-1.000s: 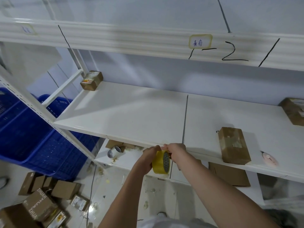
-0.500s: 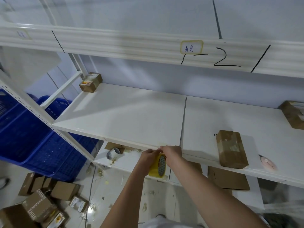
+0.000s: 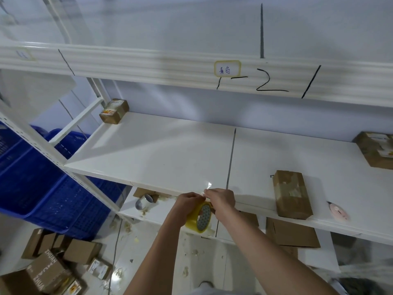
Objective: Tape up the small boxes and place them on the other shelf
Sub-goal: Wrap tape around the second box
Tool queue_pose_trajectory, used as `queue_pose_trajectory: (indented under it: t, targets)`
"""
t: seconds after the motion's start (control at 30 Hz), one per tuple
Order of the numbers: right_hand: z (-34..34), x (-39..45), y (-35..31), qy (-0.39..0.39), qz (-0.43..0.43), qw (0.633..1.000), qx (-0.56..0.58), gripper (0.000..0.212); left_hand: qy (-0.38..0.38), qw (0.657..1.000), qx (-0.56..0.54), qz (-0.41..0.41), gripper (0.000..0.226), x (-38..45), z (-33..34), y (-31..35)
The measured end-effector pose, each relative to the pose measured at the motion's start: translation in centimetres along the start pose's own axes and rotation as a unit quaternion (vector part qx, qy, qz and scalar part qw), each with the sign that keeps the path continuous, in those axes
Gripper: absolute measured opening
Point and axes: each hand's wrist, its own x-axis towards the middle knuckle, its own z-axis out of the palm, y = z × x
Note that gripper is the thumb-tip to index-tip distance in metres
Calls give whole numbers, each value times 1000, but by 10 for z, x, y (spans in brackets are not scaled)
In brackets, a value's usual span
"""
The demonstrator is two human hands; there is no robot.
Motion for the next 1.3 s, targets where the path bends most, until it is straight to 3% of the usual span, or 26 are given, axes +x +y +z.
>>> queue_pose_trajectory:
  t: [0.4,0.53,0.67,0.8,0.93,1.1,1.2,1.3]
  targets:
    - [-90,10,-26,97,-97,991,8,24,-57,980,173,79,8,-5,69,64]
    - [-130,16,-37,2,-1,993,118,15,-68,967,225,102,10,-9,98,84]
    - [-170,17,-45,-57,-5,992,111,17,-81,952,268,122,13,-11,121,94]
    - [-207,20,-51,-73,-19,994,75,22,-119,935,307,133,15,-11,144,108]
    - [-238,30,-56,-7,-57,995,81,24,-129,923,331,148,18,-10,166,118]
    - [-270,42,-61,-39,-28,991,125,21,-164,919,321,161,20,-8,187,126]
    - [-290,49,-64,-97,-17,988,122,30,-177,922,298,170,32,-5,185,130]
    - [-304,59,-66,-100,-22,990,101,35,-156,930,278,182,51,-2,181,129]
